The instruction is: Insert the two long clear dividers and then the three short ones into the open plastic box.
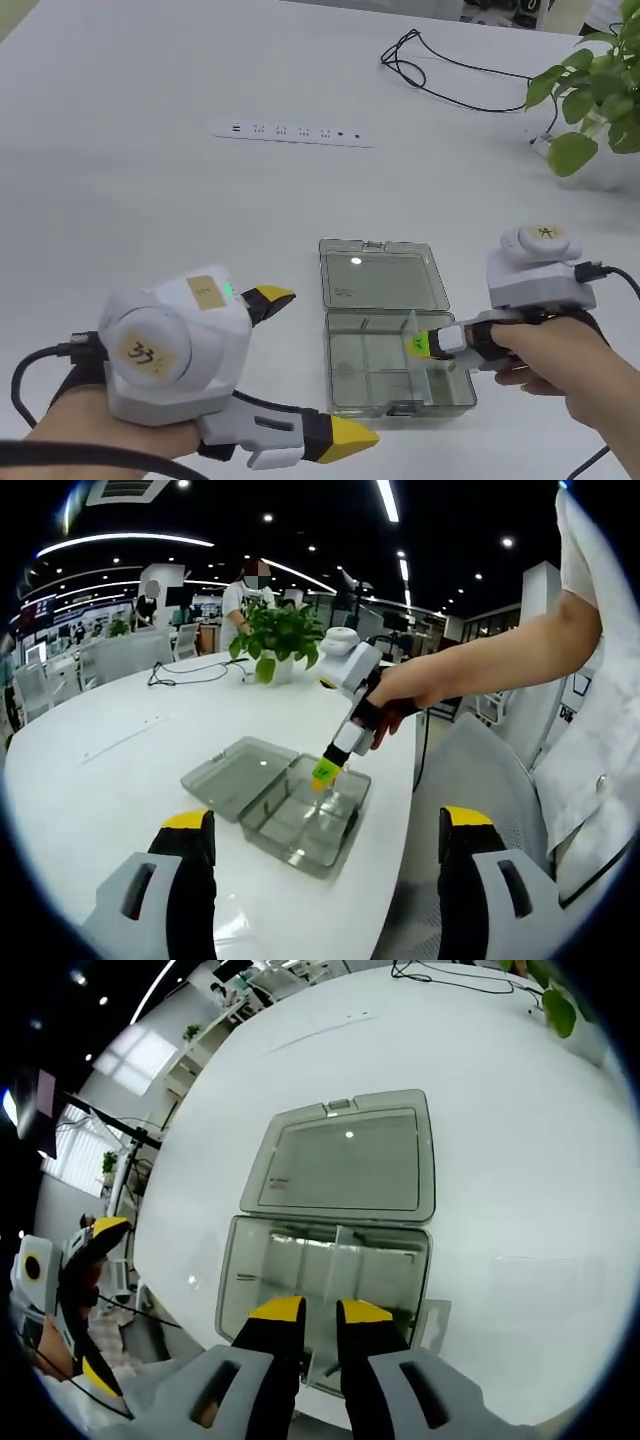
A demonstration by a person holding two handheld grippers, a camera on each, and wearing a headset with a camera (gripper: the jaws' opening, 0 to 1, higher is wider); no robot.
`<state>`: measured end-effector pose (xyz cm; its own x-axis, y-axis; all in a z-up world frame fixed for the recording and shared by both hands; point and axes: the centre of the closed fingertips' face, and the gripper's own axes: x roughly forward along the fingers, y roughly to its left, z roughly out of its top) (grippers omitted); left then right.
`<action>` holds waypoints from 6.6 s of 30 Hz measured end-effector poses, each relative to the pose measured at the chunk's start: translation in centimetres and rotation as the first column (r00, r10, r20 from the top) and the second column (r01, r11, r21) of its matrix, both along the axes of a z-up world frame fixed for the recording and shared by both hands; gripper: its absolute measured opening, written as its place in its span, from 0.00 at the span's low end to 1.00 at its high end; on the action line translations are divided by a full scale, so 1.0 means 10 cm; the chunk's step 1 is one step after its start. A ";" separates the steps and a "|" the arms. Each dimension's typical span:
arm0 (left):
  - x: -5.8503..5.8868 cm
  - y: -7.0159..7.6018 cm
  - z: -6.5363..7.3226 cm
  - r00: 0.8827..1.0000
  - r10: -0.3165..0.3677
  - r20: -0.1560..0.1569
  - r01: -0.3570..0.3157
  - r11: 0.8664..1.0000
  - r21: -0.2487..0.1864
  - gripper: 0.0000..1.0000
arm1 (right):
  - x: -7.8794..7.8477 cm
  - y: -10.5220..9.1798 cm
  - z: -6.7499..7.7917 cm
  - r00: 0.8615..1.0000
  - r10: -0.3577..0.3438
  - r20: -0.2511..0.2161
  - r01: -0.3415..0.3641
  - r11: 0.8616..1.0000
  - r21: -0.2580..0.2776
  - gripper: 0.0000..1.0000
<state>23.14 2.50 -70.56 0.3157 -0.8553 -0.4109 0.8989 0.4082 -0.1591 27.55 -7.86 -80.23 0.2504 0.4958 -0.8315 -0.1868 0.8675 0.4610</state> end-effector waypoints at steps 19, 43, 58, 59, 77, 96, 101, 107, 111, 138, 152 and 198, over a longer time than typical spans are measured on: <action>-0.01 0.25 0.06 0.992 0.123 0.006 -0.123 0.992 0.039 0.94 | 0.01 -0.02 0.55 0.970 0.073 0.233 -0.100 0.989 0.106 0.27; 0.06 0.79 -0.37 0.940 0.334 -0.069 -0.316 0.929 0.193 0.89 | -0.19 -0.43 1.06 0.778 0.297 0.553 -0.377 0.926 0.032 0.50; 0.07 0.99 -0.91 0.898 0.406 -0.168 -0.322 0.868 0.377 0.75 | -0.36 -0.67 1.12 0.632 0.385 0.672 -0.494 0.869 -0.033 0.62; 0.08 1.00 -0.94 0.896 0.410 -0.169 -0.321 0.863 0.389 0.74 | -0.36 -0.68 1.12 0.627 0.389 0.675 -0.498 0.867 -0.037 0.63; 0.10 1.18 -1.40 0.857 0.463 -0.227 -0.260 0.768 0.586 0.56 | -0.47 -0.79 0.95 0.566 0.440 0.697 -0.547 0.833 -0.083 0.63; 0.13 1.22 -1.43 0.857 0.482 -0.179 -0.254 0.699 0.668 0.34 | -0.48 -0.82 0.96 0.551 0.420 0.721 -0.532 0.842 -0.084 0.64; 0.14 1.21 -1.43 0.852 0.488 -0.189 -0.249 0.696 0.674 0.32 | -0.49 -0.81 0.97 0.549 0.416 0.724 -0.531 0.844 -0.082 0.64; 0.15 1.23 -1.42 0.844 0.493 -0.212 -0.251 0.712 0.656 0.31 | -0.51 -0.79 0.96 0.549 0.424 0.720 -0.534 0.841 -0.088 0.64; 0.15 1.22 -1.42 0.840 0.495 -0.223 -0.249 0.717 0.651 0.31 | -0.52 -0.78 0.94 0.548 0.432 0.716 -0.536 0.838 -0.095 0.64; 0.23 0.91 -0.72 0.790 0.559 -0.251 -0.476 0.818 0.324 0.30 | -0.41 -0.39 1.32 0.585 0.346 0.734 -0.507 0.862 -0.003 0.60; 0.27 0.32 0.05 0.827 0.503 -0.253 -0.504 0.861 0.064 0.30 | -0.25 0.12 1.73 0.666 0.143 0.732 -0.389 0.904 0.178 0.45; 0.13 -0.38 0.43 0.914 0.332 -0.235 -0.359 0.929 -0.085 0.33 | -0.17 0.57 1.56 0.830 -0.031 0.557 -0.176 0.933 0.313 0.06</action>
